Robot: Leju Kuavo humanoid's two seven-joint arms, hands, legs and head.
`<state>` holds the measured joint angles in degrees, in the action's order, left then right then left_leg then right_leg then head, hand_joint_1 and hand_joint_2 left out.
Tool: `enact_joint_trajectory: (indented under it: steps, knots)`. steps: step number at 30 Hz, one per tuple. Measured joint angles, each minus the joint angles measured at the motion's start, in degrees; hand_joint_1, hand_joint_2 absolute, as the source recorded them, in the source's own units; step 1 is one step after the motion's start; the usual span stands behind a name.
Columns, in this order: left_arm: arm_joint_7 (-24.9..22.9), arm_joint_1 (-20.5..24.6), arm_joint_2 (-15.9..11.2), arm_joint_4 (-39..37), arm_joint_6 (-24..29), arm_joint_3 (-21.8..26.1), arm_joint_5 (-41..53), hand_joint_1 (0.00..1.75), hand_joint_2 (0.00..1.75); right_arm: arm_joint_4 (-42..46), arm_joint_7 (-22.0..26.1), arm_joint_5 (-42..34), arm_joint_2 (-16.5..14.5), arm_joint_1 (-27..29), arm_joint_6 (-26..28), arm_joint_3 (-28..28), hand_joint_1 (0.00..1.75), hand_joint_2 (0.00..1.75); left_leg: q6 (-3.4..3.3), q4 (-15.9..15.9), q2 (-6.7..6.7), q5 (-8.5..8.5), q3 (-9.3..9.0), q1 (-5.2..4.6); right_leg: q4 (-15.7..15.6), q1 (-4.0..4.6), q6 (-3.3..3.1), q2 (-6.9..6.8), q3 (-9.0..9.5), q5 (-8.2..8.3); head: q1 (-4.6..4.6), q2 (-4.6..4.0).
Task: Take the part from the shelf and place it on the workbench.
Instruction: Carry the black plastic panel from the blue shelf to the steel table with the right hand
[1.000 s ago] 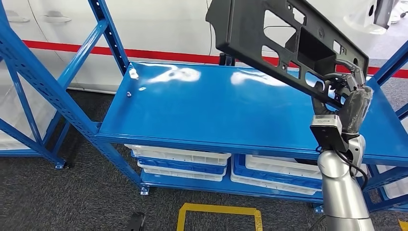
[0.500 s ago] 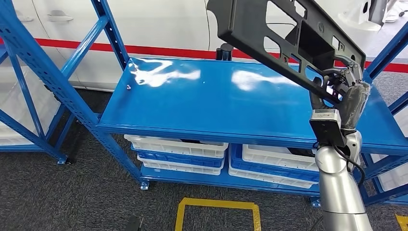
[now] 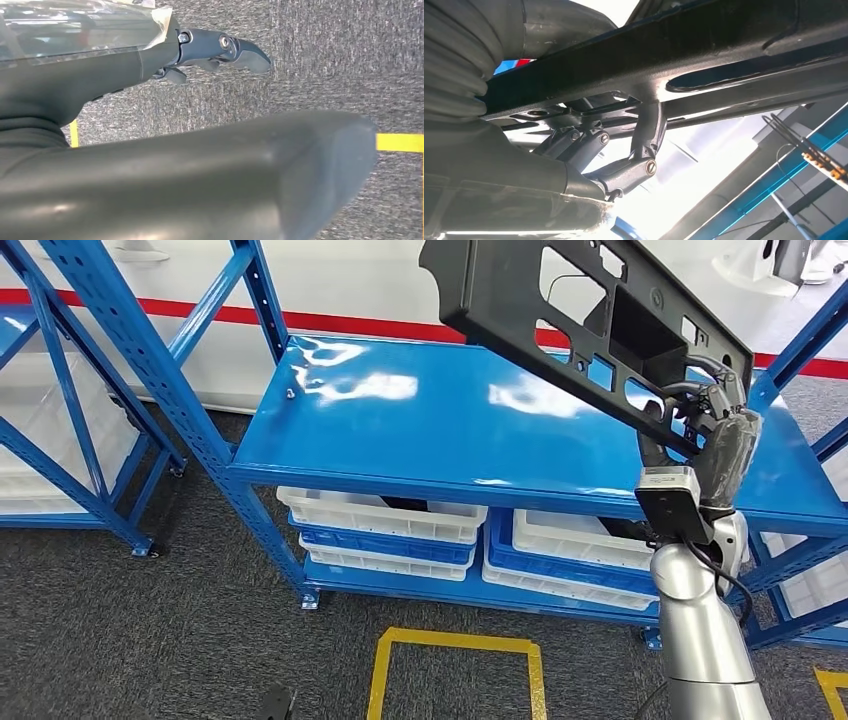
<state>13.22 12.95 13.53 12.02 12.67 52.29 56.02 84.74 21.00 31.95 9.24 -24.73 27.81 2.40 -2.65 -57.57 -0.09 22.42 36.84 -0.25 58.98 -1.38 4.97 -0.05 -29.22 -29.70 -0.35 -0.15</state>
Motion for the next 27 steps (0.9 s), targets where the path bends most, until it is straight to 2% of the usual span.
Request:
enact_joint_trajectory:
  steps: [1, 2, 4, 5, 7, 8, 9, 10, 11, 12, 13, 15, 16, 17, 19, 20, 21, 23, 24, 25, 26, 27]
  knots:
    - [0.0, 0.0, 0.0, 0.0, 0.0, 0.0, 0.1, 0.0, 0.0, 0.0, 0.0, 0.0, 0.0, 0.1, 0.0, 0.0, 1.75, 1.75, 0.3, -0.1, -0.02, -0.37, 0.26, -0.1, -1.6, 0.22, -0.32, 0.08, 0.92, -0.24, -0.01, 0.0]
    - [-0.1, 0.0, 0.0, 0.0, 0.0, 0.0, 0.2, 0.0, 0.0, 0.0, -0.1, 0.0, 0.0, 0.3, 0.0, 0.0, 1.75, 1.75, 0.58, -0.2, -0.04, -0.78, 0.44, -0.2, -1.9, 0.45, -0.68, 0.17, 1.05, -0.23, -0.04, 0.0]
    - [-0.1, 0.0, -0.1, 0.0, 0.0, 0.0, 0.2, 0.0, 0.0, 0.0, -0.1, 0.0, 0.0, 0.7, 0.1, 0.0, 1.75, 1.75, 1.09, -0.6, -0.07, -0.66, 0.91, -0.12, -1.7, -0.02, -1.69, 0.13, 0.18, 0.41, -0.06, 0.0]
    - [-0.1, 0.0, -0.1, 0.0, 0.0, 0.0, 0.2, 0.0, 0.0, 0.0, -0.2, 0.0, 0.0, 0.7, 0.1, 0.0, 1.75, 1.75, 1.38, -1.7, -0.07, 0.66, 1.48, -0.01, -1.7, -0.25, -2.42, 0.07, -0.27, 0.87, -0.1, 0.0]
    - [-0.1, 0.0, -0.2, 0.0, 0.0, 0.0, 0.2, 0.0, 0.0, 0.0, -0.2, 0.0, -0.1, 0.8, 0.1, 0.0, 1.75, 1.75, 1.97, -7.4, -0.09, 5.78, 3.49, 0.27, -1.7, -0.31, -3.69, -0.04, -1.34, 1.94, -0.21, 0.0]
    - [-0.1, 0.0, -0.2, 0.0, 0.0, 0.0, 0.2, 0.0, 0.0, 0.0, -0.2, 0.1, -0.1, 0.8, 0.1, 0.0, 1.75, 1.75, 2.21, -11.3, -0.09, 8.35, 4.6, 0.39, -1.6, -0.18, -4.06, -0.07, -2.03, 2.48, -0.27, 0.0]
    - [-0.1, 0.0, -0.2, 0.0, 0.0, 0.0, 0.3, 0.0, 0.0, 0.0, -0.2, 0.1, -0.1, 0.8, 0.1, 0.0, 1.75, 1.75, 2.4, -14.8, -0.09, 9.94, 5.37, 0.51, -1.6, -0.06, -4.19, -0.08, -2.7, 2.99, -0.29, 0.0]
    - [-0.1, 0.0, -0.2, 0.0, 0.0, 0.0, 0.3, 0.0, 0.0, 0.0, -0.2, 0.1, -0.1, 0.8, 0.2, 0.0, 1.75, 1.75, 2.5, -16.8, -0.08, 10.26, 5.41, 0.61, -1.6, 0.04, -4.16, -0.07, -3.35, 3.47, -0.27, 0.0]
    - [-0.1, 0.0, -0.2, 0.0, 0.0, 0.0, 0.4, 0.0, 0.0, 0.0, -0.2, 0.1, -0.1, 0.9, 0.3, 0.0, 1.75, 1.75, 2.51, -16.8, -0.08, 9.44, 4.48, 0.71, -1.5, 0.08, -4.07, -0.07, -3.95, 3.9, -0.28, 0.0]
    - [-0.2, 0.0, -0.2, 0.0, 0.0, 0.0, 0.4, 0.0, 0.0, 0.0, -0.3, 0.1, -0.1, 0.9, 0.3, 0.0, 1.75, 1.75, 2.41, -14.7, -0.08, 7.99, 2.42, 0.77, -1.4, 0.11, -3.93, -0.04, -4.48, 4.3, -0.29, 0.0]
    - [-0.2, 0.1, -0.2, 0.0, 0.0, -0.1, 0.5, 0.0, 0.0, 0.1, -0.3, 0.1, -0.1, 0.9, 0.4, 0.0, 1.75, 1.75, 2.2, -11.0, -0.1, 6.7, -0.41, 0.81, -1.3, 0.11, -3.7, -0.02, -4.91, 4.64, -0.3, 0.0]
    - [-0.2, 0.3, -0.2, 0.0, -0.1, -0.2, 0.6, 0.0, 0.0, 0.3, -0.5, 0.5, -0.1, 0.9, 0.8, -0.1, 1.75, 1.75, 1.68, -3.3, -0.18, 6.11, -5.7, 0.62, -1.2, 0.26, -3.04, -0.01, -5.52, 5.31, -0.22, 0.0]
    - [-0.3, 0.4, -0.3, 0.0, 0.0, -0.2, 0.6, 0.0, 0.0, 0.5, -0.6, 0.8, -0.1, 0.9, 1.0, -0.1, 1.75, 1.75, 1.43, -1.1, -0.24, 6.41, -6.98, 0.42, -1.2, 0.26, -2.59, -0.06, -5.7, 5.69, -0.17, 0.0]
    - [-0.3, 0.4, -0.3, 0.0, 0.0, -0.2, 0.6, 0.0, 0.0, 0.6, -0.7, 1.2, -0.1, 0.9, 1.2, -0.1, 1.75, 1.75, 1.16, -0.1, -0.27, 6.62, -7.35, 0.15, -1.3, 0.23, -2.13, -0.11, -5.88, 6.12, -0.11, 0.0]
    - [-0.2, 0.4, -0.3, 0.0, 0.0, -0.3, 0.6, 0.0, 0.0, 0.7, -0.8, 1.6, -0.2, 1.0, 1.4, -0.1, 1.75, 1.75, 0.32, 0.5, -0.13, 5.78, -6.84, -0.06, -1.3, 0.1, -1.34, -0.17, -6.32, 6.56, -0.1, 0.0]
    - [-0.2, 0.4, -0.3, 0.0, 0.0, -0.3, 0.5, 0.0, 0.0, 0.7, -0.9, 1.7, -0.2, 1.0, 1.4, -0.1, 1.75, 1.75, -0.2, 0.7, -0.01, 5.15, -6.46, -0.02, -0.6, 0.1, -1.29, -0.16, -6.9, 5.82, -0.05, 0.0]
    - [-0.2, 0.5, -0.3, 0.0, 0.0, -0.3, 0.5, 0.0, 0.0, 0.7, -0.9, 1.7, -0.2, 1.0, 1.4, -0.1, 1.75, 1.75, -0.66, 1.0, 0.13, 4.44, -5.93, 0.08, 1.2, 0.14, -1.47, -0.14, -7.79, 4.16, 0.03, 0.0]
    - [-0.1, 0.5, -0.3, 0.0, -0.1, -0.3, 0.5, 0.0, 0.0, 0.7, -1.0, 1.8, -0.2, 1.1, 1.4, -0.1, 1.75, 1.75, -1.14, 1.1, 0.26, 3.19, -4.46, 0.13, 8.1, 0.13, -2.06, -0.11, -10.19, -0.59, 0.22, 0.0]
    - [-0.1, 0.5, -0.3, 0.0, -0.1, -0.3, 0.5, 0.0, 0.0, 0.7, -1.0, 1.8, -0.2, 1.1, 1.4, -0.1, 1.75, 1.75, -1.18, 1.0, 0.31, 2.59, -3.65, 0.11, 11.9, 0.12, -2.03, -0.1, -11.12, -2.37, 0.26, 0.0]
    - [-0.1, 0.5, -0.3, 0.0, -0.1, -0.3, 0.5, 0.0, 0.0, 0.6, -1.1, 1.9, -0.2, 1.2, 1.4, -0.1, 1.75, 1.75, -1.15, 1.0, 0.36, 2.0, -2.84, 0.1, 14.5, 0.09, -1.66, -0.09, -11.41, -3.08, 0.27, 0.0]
    - [-0.1, 0.5, -0.3, 0.0, -0.1, -0.3, 0.5, 0.0, 0.0, 0.6, -1.1, 2.1, -0.2, 1.2, 1.5, -0.1, 1.75, 1.75, -1.04, 1.0, 0.41, 1.42, -2.05, 0.14, 15.2, 0.02, -1.03, -0.1, -10.77, -2.73, 0.27, 0.0]
    - [-0.1, 0.5, -0.3, 0.0, -0.2, -0.3, 0.4, 0.0, 0.0, 0.6, -1.2, 2.2, -0.2, 1.2, 1.5, -0.1, 1.75, 1.75, -0.86, 0.9, 0.44, 0.88, -1.32, 0.22, 13.7, -0.09, -0.29, -0.1, -9.11, -1.64, 0.27, 0.0]
